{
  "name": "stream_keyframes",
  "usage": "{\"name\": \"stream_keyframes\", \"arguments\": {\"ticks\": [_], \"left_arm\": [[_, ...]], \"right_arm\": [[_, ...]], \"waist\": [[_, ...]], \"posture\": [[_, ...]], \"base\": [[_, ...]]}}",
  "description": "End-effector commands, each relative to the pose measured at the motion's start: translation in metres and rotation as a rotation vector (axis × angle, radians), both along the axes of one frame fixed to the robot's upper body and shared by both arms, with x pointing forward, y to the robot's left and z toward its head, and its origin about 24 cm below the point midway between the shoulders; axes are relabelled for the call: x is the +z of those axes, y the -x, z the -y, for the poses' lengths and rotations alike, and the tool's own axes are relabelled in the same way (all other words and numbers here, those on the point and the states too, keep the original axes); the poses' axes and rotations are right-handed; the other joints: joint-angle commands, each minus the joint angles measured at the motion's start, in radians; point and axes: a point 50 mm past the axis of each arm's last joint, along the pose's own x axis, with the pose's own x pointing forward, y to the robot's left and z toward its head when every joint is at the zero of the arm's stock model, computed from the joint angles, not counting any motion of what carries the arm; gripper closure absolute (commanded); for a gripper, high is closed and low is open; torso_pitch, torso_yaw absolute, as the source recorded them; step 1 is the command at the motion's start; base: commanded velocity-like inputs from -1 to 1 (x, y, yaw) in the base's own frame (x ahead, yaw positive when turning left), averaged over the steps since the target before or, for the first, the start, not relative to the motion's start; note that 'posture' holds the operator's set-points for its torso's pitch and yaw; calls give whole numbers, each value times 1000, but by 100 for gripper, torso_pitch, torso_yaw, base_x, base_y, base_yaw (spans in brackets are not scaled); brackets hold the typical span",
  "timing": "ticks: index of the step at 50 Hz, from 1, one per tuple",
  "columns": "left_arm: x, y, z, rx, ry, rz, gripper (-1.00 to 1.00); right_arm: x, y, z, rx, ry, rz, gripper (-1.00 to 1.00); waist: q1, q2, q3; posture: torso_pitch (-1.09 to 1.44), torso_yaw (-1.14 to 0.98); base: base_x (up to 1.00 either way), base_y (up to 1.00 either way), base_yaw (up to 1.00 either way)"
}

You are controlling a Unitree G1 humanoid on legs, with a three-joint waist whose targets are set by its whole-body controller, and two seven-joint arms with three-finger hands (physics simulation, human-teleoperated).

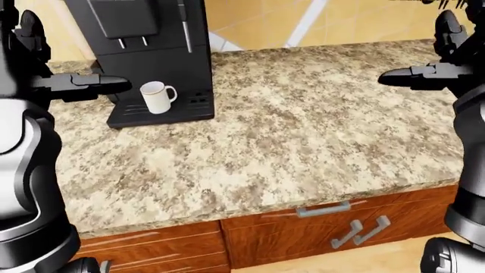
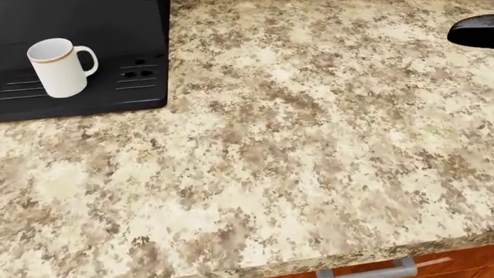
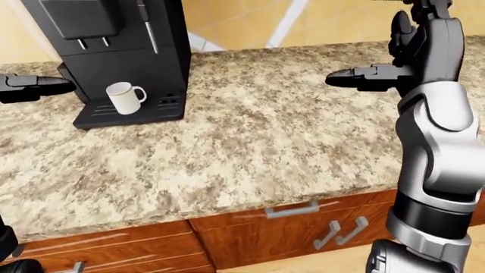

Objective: Pick the mug from under the coffee machine dispenser and place it on the counter.

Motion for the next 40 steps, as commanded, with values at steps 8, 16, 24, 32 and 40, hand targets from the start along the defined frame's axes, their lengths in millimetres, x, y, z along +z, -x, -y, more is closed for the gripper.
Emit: {"name": "stream_keyframes", "arguments": {"ticks": [8,16,24,32,40], "left_arm": [[15,7,2,1,-24,70,-100],[15,7,2,0,-22,69,-100],[9,5,-7,86,7,28,-100],[6,6,-14,138,96,45,-100],[-15,4,-13,171,199,-56,-100]], "right_arm": [[18,4,1,-86,101,103,-100],[17,6,0,-83,114,129,-100],[17,6,2,-77,97,110,-100],[18,7,3,-62,57,101,-100],[17,7,2,-56,43,90,-100]], "waist": [[11,-17,-41],[12,-19,-40],[10,-17,-34],[5,-15,-32],[6,-13,-35]], "posture": [[0,0],[0,0],[0,0],[0,0],[0,0]], "base": [[0,0,0],[0,0,0],[0,0,0],[0,0,0],[0,0,0]]}}
